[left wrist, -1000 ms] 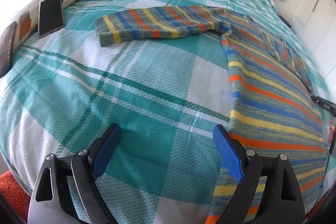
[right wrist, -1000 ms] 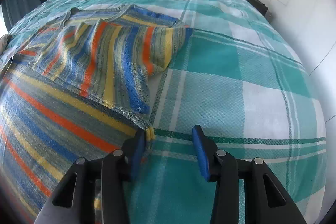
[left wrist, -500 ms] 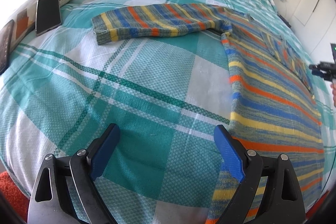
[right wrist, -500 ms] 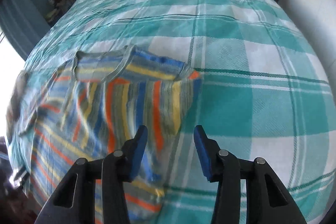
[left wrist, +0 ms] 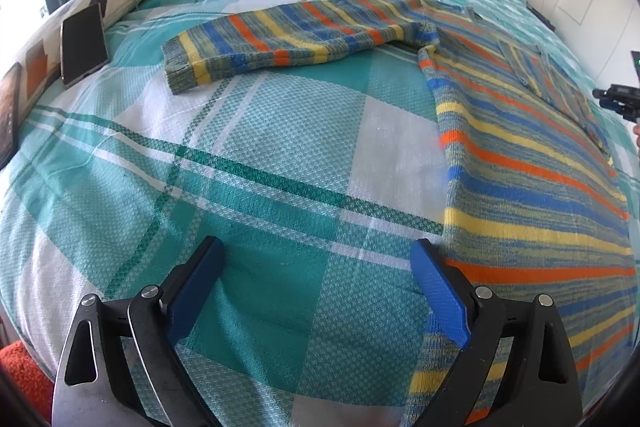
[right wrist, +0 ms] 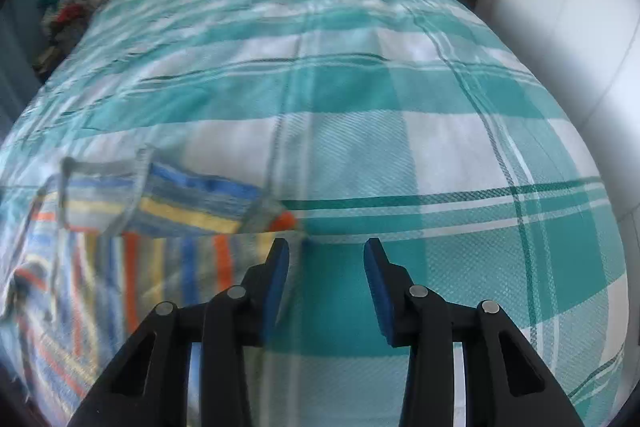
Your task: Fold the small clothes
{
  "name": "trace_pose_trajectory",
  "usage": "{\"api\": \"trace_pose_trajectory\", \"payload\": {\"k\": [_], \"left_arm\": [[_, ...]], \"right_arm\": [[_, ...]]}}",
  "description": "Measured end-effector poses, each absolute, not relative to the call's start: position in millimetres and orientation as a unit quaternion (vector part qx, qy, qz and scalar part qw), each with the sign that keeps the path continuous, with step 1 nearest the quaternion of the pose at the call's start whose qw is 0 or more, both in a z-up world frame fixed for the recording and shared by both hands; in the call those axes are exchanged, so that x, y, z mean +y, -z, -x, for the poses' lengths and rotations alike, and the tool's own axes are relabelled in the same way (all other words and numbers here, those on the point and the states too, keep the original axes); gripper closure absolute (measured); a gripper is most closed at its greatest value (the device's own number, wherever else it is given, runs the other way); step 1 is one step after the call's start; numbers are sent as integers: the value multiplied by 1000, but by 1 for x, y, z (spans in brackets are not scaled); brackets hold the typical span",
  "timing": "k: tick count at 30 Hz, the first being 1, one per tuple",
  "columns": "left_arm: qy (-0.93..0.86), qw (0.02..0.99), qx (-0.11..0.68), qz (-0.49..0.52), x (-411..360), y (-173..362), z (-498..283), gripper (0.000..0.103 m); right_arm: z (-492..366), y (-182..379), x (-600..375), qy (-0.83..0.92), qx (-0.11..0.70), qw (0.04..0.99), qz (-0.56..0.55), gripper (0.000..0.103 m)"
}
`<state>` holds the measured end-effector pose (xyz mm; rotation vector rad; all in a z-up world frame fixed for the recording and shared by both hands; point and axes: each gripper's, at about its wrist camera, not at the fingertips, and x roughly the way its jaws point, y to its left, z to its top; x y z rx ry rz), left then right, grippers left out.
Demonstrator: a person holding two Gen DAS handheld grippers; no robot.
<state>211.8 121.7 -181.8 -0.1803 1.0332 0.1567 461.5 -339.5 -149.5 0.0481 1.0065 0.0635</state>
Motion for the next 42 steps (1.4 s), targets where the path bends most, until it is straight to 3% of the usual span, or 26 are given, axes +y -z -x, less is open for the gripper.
{"api": "trace_pose_trajectory", "payload": {"k": [3,5,6,7,10,15,18,22,27,31,33,35,38,42], "left_arm": [[-77,863,492,83,122,182,-211,8],[-78,863,492,76,120,182,-210,7],[-78,864,493,71,120,182,-208,7],[-79,864,493,67,119,182,-206,7],[-81,867,487,66,120,178,-197,7],[-90,876,465,88,127,167,-181,8],[-67,886,448,98,119,151,-163,8],[-2,890,453,51,81,145,-144,8],[33,854,516,-58,35,179,-133,6],[21,851,524,-22,45,172,-135,5],[13,851,524,-2,52,170,-133,5],[10,850,526,-5,51,168,-131,4],[15,847,531,-6,52,174,-135,1],[25,848,529,6,56,178,-130,0]], "right_arm": [[-432,147,-314,-198,499,840,-78,67],[-419,164,-299,-226,531,816,-46,75],[-413,180,-298,-187,553,812,11,81],[-410,189,-304,-155,561,813,31,97],[-392,177,-339,-67,541,838,8,84],[-313,132,-327,-118,515,848,30,84],[-237,124,-299,-171,515,839,32,77],[-142,152,-268,-209,542,814,1,76],[-72,192,-280,-132,571,809,-53,76],[-44,182,-302,-78,554,820,-123,76],[-38,168,-302,-69,532,836,-114,69],[-34,153,-301,-63,506,854,-106,52],[-31,133,-300,-52,469,875,-105,44],[-27,122,-290,-63,466,877,-98,43]]}}
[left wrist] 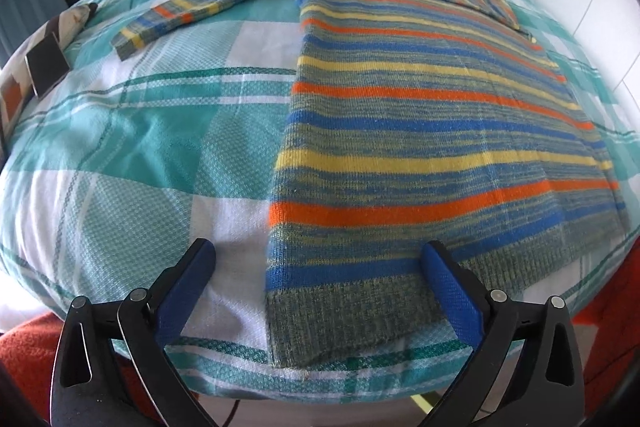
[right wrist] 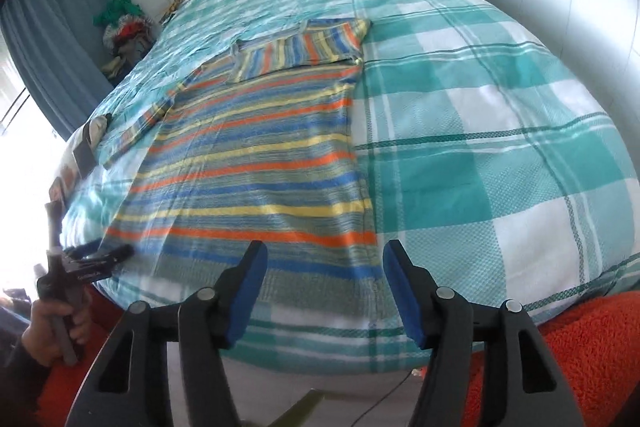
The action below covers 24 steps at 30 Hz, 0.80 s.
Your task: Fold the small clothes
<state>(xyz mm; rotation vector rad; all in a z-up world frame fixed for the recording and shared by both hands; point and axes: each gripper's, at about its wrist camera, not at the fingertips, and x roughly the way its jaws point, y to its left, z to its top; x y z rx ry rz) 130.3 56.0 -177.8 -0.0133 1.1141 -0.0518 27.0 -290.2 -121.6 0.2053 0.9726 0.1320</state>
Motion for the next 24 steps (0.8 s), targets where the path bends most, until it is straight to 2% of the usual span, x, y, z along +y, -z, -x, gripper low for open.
{"api": "trace_pose_trajectory", "payload": {"k": [4,9,11,12,24], "left_arm": [[22,847,532,1,54,178,-132,0],[17,841,541,2,54,177,-133,0],[20,844,535,4,55,177,-131,0],[22,847,532,5,56,177,-130,0],[22,856,516,-13,50,180,-126,0]], "right_arm": [[-22,114,-275,-67,451,888,-61,35],[-30,124,-260,-61,454,888,-28,34],[-32,126,-258,-50,447,893,-15,22],[-32,127,-257,-41,444,895,-7,20],[-37,129,-252,40,447,891,76,20]]}}
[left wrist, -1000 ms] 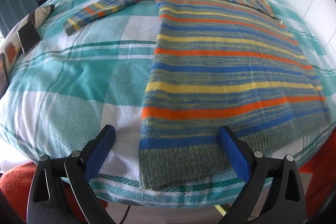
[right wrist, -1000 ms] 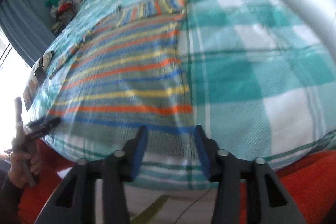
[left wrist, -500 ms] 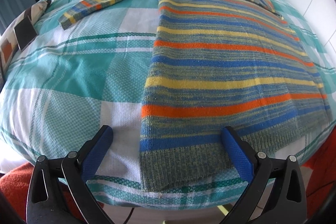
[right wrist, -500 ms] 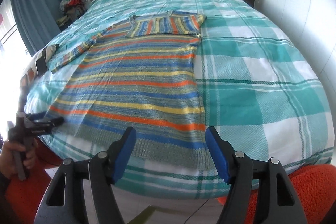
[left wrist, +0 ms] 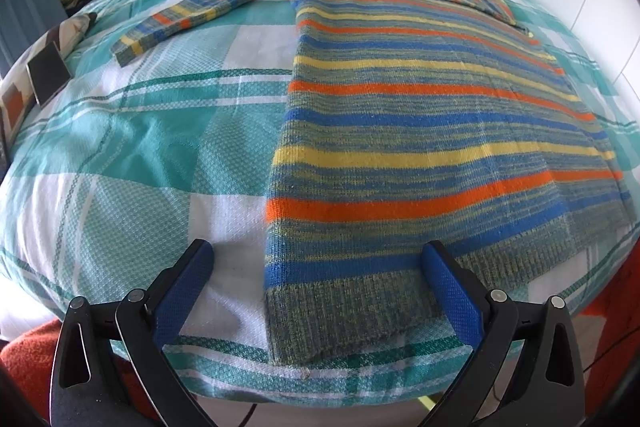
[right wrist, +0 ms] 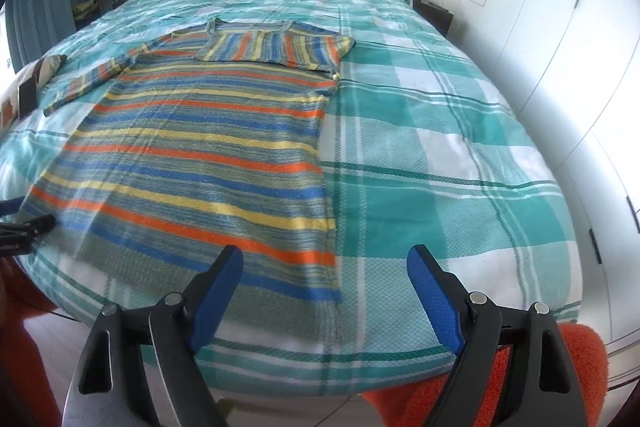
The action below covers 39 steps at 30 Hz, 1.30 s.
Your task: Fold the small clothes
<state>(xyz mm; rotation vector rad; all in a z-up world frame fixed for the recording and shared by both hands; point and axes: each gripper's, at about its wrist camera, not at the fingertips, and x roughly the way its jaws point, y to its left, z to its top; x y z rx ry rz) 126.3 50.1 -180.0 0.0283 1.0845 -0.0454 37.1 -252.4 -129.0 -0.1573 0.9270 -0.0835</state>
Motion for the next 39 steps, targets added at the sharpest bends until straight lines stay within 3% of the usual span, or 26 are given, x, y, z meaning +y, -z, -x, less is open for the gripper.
{"api": "trace_pose_trajectory", "payload": {"k": [16,21,28,35,38,39], "left_arm": [[19,856,516,-16,47,182,-131,0],[36,850,524,29,62,164,-138,1],[4,861,485,150,169,117,-220,1],[-106,808,510,276,284,154,-313,4],[-107,799,528,266,284,170,-337,19],[-112,797,536,257,281,175,-345,42]], "right_arm": [[-38,143,-256,62,458,882,95,20],[-39,143,-252,41,452,887,86,20],[-41,143,-246,15,441,894,81,20],[-42,152,-235,-1,446,890,96,20],[-44,160,-232,-2,455,884,109,20],[-44,162,-232,-3,458,882,111,20]]}}
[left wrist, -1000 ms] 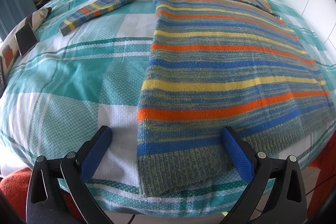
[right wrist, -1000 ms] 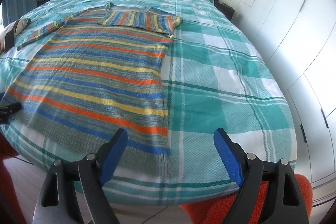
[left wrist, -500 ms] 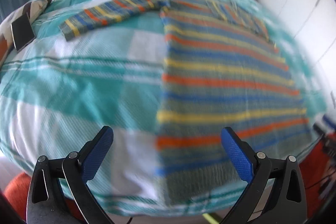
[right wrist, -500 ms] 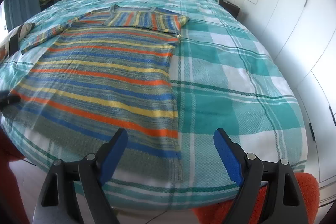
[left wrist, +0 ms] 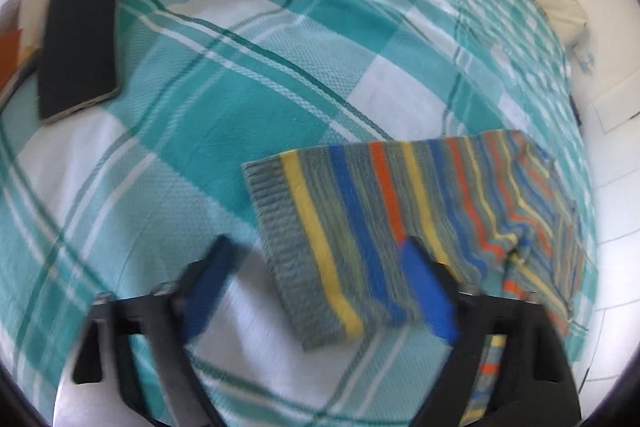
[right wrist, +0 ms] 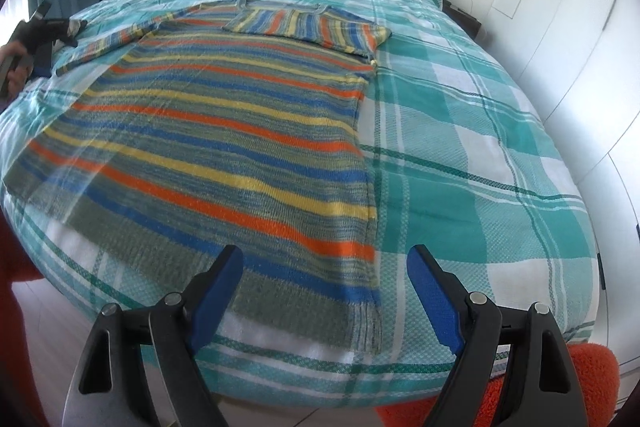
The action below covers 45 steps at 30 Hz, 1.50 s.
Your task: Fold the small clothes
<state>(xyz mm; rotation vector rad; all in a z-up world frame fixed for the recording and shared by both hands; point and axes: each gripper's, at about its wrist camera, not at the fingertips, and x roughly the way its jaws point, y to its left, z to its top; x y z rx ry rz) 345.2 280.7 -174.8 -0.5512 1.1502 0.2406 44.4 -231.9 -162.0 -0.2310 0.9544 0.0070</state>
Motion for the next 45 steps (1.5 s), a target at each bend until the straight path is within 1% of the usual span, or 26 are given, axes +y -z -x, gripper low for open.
{"api": "trace_pose_trajectory", "payload": {"k": [1,2,3,5,7,11,13,14,15,17,18,19,22,27,31,32,33,34,36,39,41,42,43,44,45], "left_arm": [[-124,798,540,237,276,176,-350,72],[-132,803,540,214,272,173,-355,92],[-127,808,538,202,268,165,-362,99],[-132,833,512,163,253,132,-377,99],[-106,864,475,124,222,84,-395,99],[-18,901,428,66,128,5,-435,99],[26,908,417,33,75,-14,-451,99],[48,910,412,14,44,-17,-457,98],[66,908,414,-2,15,-15,-460,94],[112,891,440,-12,-31,3,-467,62],[135,877,460,-12,-50,16,-470,27],[151,872,465,-15,-64,26,-469,21],[161,878,449,-32,-77,38,-456,21],[68,891,450,5,-22,56,-453,21],[4,875,485,13,17,105,-455,21],[-4,868,496,12,25,121,-452,23],[-3,865,502,13,28,133,-448,28],[14,861,508,15,30,144,-439,37],[82,854,513,-5,25,156,-415,43],[167,839,502,-131,7,162,-368,43],[196,826,506,-150,8,160,-350,42],[197,828,505,-145,14,156,-345,39],[186,835,500,-135,21,151,-342,32],[168,845,494,-114,32,146,-339,29],[149,856,487,-84,44,141,-335,21]], "right_arm": [[-45,164,-232,-5,461,881,111,20],[-46,165,-231,-8,463,879,111,20],[-47,166,-231,-11,465,878,109,20],[-47,166,-232,-15,464,880,105,20],[-46,163,-234,-19,456,884,98,20],[-47,160,-238,-28,453,887,84,20],[-48,160,-239,-34,455,886,77,20],[-48,161,-239,-35,456,886,73,20],[-48,161,-240,-36,457,886,71,20],[-48,160,-241,-37,456,887,68,20],[-47,159,-242,-37,455,887,64,20],[-47,159,-244,-37,455,888,60,20],[-46,158,-253,-33,457,888,40,20],[-49,157,-276,-17,458,889,-7,20],[-53,159,-282,-16,465,885,-27,20],[-53,158,-282,-17,465,885,-29,20],[-53,157,-282,-18,463,886,-30,20],[-52,155,-283,-20,460,887,-31,20],[-52,146,-286,-20,451,892,-30,20],[-55,131,-293,-13,439,898,-21,20],[-65,120,-295,-25,440,898,-16,20],[-78,113,-295,-45,443,895,-15,20],[-90,106,-295,-61,443,894,-15,20],[-104,97,-293,-81,440,894,-18,20],[-121,88,-292,-102,436,894,-26,20]]}}
